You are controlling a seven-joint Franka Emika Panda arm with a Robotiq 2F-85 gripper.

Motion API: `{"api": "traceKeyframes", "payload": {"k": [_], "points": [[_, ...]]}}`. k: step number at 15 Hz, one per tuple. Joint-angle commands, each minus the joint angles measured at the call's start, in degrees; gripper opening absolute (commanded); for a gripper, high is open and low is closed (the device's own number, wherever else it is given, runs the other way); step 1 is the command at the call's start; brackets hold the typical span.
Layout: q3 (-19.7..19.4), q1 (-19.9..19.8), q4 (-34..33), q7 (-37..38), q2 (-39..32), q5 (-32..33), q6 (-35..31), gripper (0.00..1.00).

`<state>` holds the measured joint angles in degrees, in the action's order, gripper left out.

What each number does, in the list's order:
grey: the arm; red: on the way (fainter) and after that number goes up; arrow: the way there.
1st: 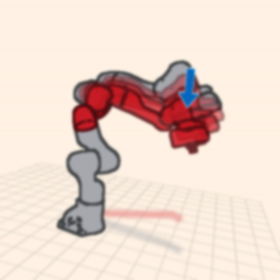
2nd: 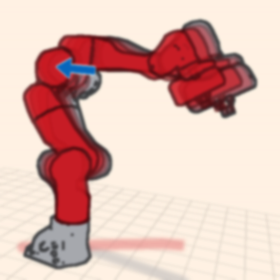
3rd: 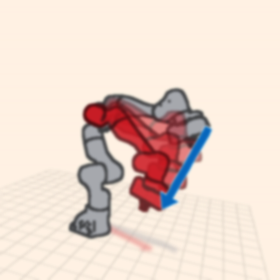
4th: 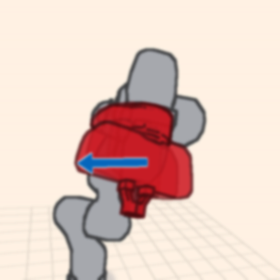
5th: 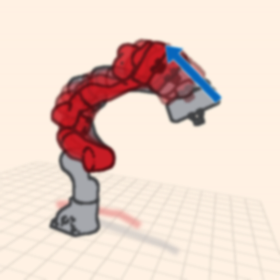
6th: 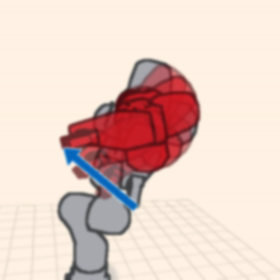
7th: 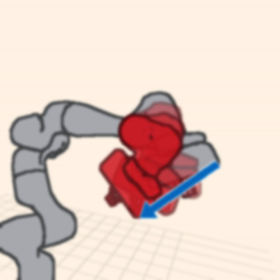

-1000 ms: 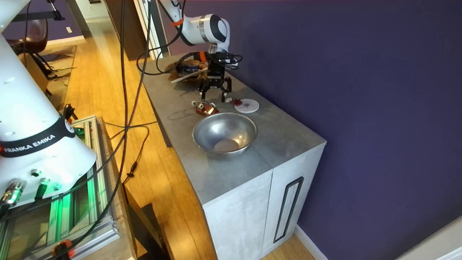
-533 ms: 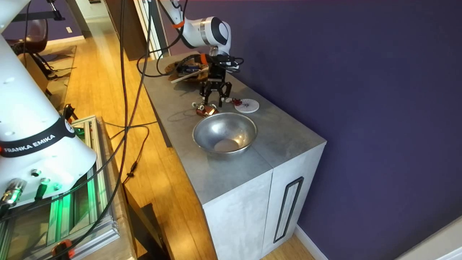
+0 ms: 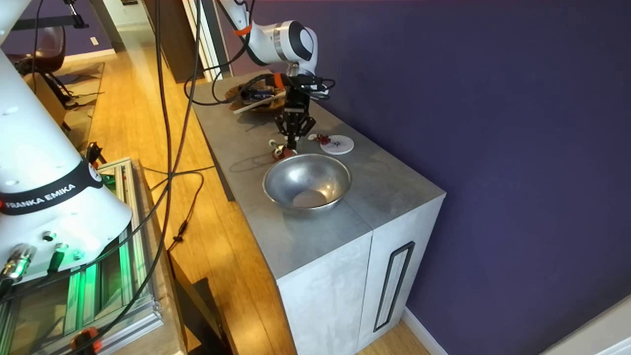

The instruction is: Put the red trailer toy upright

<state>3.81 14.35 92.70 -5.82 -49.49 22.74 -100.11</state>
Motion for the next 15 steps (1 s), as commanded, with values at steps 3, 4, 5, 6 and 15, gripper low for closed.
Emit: {"api": "traceKeyframes", "payload": {"k": [3, 4, 5, 6, 15], "points": [[0.1, -0.7, 12.3, 1.3, 10.4, 2.3, -5.6, 0.01], [0.2, -0.6, 13.8, 1.6, 11.8, 2.5, -6.5, 0.01], [0.4, -0.7, 15.5, 1.7, 13.4, 2.4, -7.9, 0.01], [0.5, -0.8, 17.1, 1.8, 14.9, 2.4, -9.2, 0.01], [2.3, -6.2, 36.4, -1.7, 28.2, -1.9, -38.8, 0.01]]}}
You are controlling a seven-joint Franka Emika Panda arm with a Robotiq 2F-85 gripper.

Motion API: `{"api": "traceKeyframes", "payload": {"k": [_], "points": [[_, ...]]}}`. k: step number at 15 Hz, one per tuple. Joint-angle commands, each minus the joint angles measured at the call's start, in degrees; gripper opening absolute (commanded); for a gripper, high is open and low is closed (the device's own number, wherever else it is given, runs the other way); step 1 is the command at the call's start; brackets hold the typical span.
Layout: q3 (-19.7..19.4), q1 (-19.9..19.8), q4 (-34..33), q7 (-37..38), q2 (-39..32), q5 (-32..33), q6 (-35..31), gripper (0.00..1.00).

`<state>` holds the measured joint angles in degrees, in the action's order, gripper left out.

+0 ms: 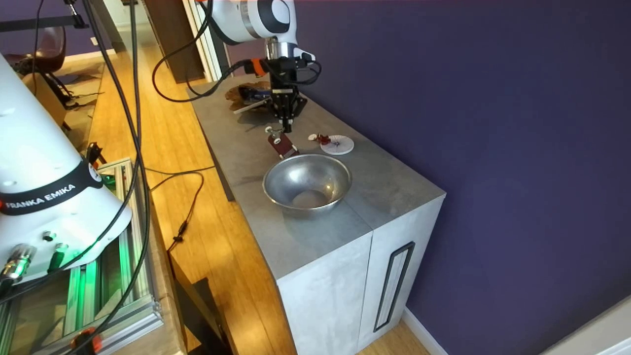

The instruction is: Put the red trailer toy upright

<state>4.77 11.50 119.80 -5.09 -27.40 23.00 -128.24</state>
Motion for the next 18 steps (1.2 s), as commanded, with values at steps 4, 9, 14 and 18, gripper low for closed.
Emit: {"api": "traceKeyframes", "payload": {"k": [4, 9, 14, 18], "points": [[1.4, -6.9, 19.8, -5.8, 11.0, -4.3, -28.1, 0.01], [3.8, -11.7, 30.2, -11.8, 15.3, -9.3, -44.3, 0.01], [13.0, -21.6, 37.0, -16.9, 14.7, -11.3, -61.5, 0.01], [12.1, -20.8, 35.7, -15.4, 13.1, -10.7, -61.0, 0.04]]}}
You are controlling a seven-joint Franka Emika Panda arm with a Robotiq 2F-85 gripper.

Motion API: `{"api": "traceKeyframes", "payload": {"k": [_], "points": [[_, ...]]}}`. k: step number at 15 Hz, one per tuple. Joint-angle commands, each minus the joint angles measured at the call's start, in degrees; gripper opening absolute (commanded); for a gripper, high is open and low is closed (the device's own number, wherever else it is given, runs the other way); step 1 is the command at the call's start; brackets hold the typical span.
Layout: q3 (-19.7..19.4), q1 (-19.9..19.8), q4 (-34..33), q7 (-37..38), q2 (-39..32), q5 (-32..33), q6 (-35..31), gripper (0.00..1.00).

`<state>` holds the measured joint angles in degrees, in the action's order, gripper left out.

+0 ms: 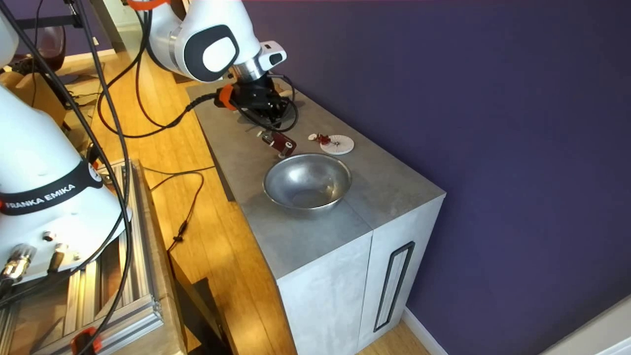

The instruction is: Put the red trailer toy upright

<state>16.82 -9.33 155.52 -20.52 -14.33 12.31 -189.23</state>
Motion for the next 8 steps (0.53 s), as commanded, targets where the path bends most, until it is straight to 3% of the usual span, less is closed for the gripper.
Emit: {"api": "traceKeyframes", "payload": {"k": [1, 4, 5, 8], "points": [[0.0, 0.1, -0.1, 0.0, 0.0, 0.0, 0.0, 0.04], [0.0, 0.2, -0.3, 0.0, 0.0, 0.0, 0.1, 0.01], [4.6, -4.6, -0.3, 0.3, -2.6, 2.3, -4.8, 0.01], [11.2, -13.2, 0.4, 2.0, -6.5, 10.2, -16.5, 0.01]]}}
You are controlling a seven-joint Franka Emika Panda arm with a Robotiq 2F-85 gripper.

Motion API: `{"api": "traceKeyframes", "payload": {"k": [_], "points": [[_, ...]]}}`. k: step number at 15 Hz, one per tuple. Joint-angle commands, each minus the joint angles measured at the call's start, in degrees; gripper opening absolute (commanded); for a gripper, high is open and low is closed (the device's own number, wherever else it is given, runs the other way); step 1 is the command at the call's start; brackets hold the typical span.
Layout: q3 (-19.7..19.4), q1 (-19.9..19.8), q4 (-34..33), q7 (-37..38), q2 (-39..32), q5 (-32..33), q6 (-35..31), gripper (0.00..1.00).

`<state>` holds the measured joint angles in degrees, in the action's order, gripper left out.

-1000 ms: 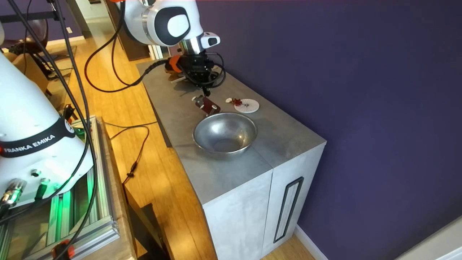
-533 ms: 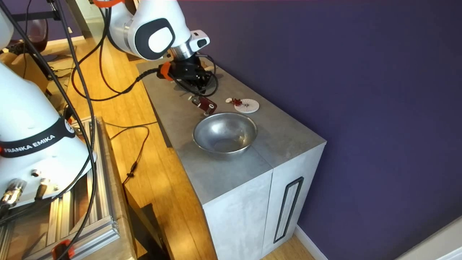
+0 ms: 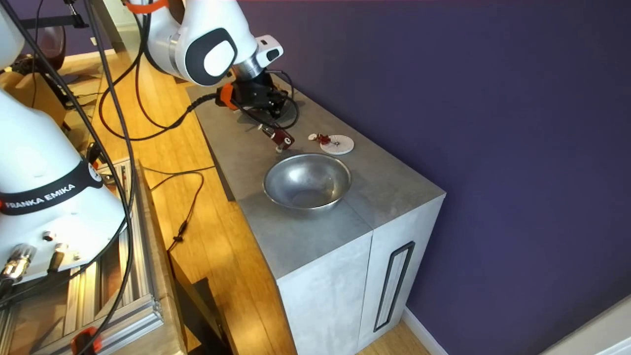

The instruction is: Put the red trailer toy upright

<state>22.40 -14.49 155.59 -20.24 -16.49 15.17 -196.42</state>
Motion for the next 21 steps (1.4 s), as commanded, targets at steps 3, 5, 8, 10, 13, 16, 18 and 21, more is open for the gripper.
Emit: {"api": "traceKeyframes", "payload": {"k": [3, 5, 8, 10, 13, 16, 18, 21], "points": [[7.9, -15.3, 0.6, 3.1, -9.0, 18.3, -18.4, 0.01], [7.8, -19.0, 0.5, 3.5, -11.5, 24.4, -21.4, 0.01], [7.0, -23.3, -0.7, 2.9, -16.1, 32.1, -23.9, 0.01], [7.0, -25.5, -1.8, 3.1, -19.3, 37.1, -24.7, 0.01], [6.8, -27.9, -3.3, 3.2, -23.1, 42.6, -24.6, 0.01], [6.4, -29.3, -5.4, 2.5, -26.3, 45.7, -24.9, 0.01], [-1.9, -20.7, -8.3, 7.5, -25.9, 48.9, -30.4, 0.01], [-9.8, -13.4, -11.5, 7.9, -27.4, 48.1, -36.3, 0.01]]}}
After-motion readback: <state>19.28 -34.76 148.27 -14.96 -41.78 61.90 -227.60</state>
